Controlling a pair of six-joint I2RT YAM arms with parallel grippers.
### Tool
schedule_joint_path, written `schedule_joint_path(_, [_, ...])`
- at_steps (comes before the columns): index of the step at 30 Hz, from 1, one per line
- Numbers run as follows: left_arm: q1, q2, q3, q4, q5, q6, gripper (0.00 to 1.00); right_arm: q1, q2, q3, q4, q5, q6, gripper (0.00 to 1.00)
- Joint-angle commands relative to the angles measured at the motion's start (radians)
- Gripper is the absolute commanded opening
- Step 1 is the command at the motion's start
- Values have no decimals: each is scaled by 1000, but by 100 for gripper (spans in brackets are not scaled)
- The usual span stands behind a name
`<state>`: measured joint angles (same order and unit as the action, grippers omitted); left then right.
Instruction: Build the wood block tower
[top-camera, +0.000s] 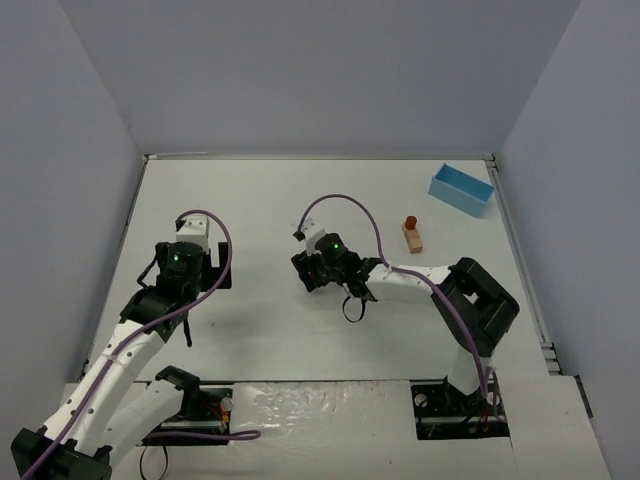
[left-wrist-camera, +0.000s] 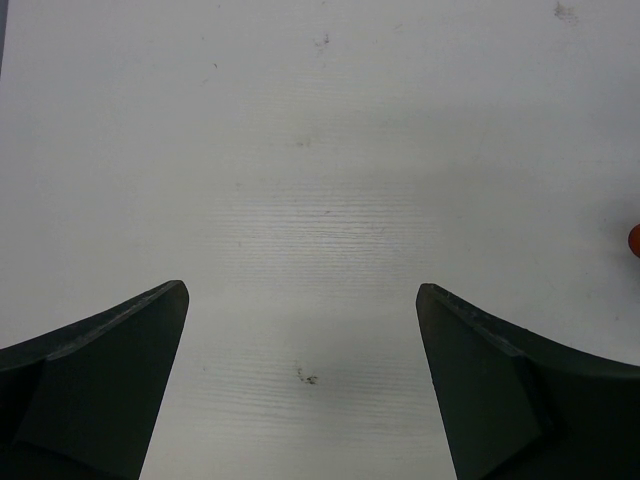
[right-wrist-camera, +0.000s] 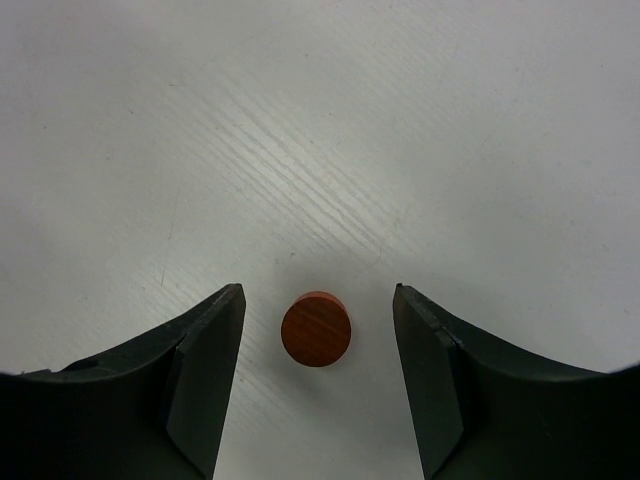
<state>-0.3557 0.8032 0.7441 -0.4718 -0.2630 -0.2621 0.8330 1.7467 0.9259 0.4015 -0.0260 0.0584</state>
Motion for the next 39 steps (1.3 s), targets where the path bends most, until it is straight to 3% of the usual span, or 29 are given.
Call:
schedule_joint_path(1, [1,5,57,24,-1,17,97,6,8,61,-25,17,22,57])
schedule_joint_path(17, [1,13,59,23,11,20,97,8,31,59,-54,57,36,47])
schedule_joint_path(26, [0,9,60,19,16,20,97,6,27,60,-56,61,38,25])
schedule_joint_path(32, [1,4,61,19,16,20,97,8,-3,58,-60,76,43,1])
schedule_joint_path(39, [1,-2,61,16,21,19,97,-54,-139,140,-194,143,27,0])
